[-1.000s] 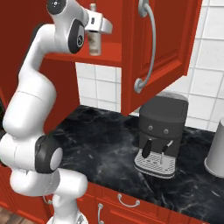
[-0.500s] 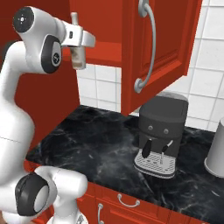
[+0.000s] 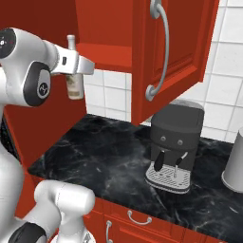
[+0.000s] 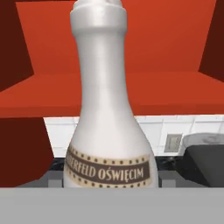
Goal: There is a bowl on the dining counter. Grab a lemon wedge from the fridge and place it in the bowl. Then get the liquor bottle and glass cup from the cabinet and place them next to the bowl.
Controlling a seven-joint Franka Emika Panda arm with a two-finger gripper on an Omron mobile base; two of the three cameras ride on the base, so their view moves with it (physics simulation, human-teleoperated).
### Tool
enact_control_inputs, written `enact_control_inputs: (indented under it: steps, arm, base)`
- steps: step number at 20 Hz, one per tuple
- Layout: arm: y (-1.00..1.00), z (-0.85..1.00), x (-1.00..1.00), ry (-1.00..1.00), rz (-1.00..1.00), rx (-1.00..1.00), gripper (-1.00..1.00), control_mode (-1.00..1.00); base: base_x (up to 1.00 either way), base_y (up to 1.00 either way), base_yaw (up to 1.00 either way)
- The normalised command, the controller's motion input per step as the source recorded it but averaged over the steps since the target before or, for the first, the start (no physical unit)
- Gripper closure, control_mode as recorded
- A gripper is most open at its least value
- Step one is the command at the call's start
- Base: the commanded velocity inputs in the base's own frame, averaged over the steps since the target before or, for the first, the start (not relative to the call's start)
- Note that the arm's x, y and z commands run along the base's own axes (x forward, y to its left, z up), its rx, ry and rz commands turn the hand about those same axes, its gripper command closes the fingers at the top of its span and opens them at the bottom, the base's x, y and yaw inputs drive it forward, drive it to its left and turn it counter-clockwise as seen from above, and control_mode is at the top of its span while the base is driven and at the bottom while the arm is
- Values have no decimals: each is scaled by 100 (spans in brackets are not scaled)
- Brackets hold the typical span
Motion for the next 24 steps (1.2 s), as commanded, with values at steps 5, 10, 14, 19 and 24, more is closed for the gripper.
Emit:
enact_control_inputs:
  steps: [5, 10, 14, 19, 24]
  arm:
    - [0, -25, -38, 1, 0, 0, 100, -100]
    - [0, -7, -17, 0, 0, 0, 100, 100]
    - [0, 0, 0, 0, 0, 0, 100, 100]
    - [0, 0, 0, 0, 0, 0, 100, 100]
    - [0, 0, 0, 0, 0, 0, 100, 100]
  base:
    - [0, 0, 0]
    - [-48, 0, 8]
    - [-99, 5, 66]
    - [-79, 1, 91]
    - [-75, 18, 89]
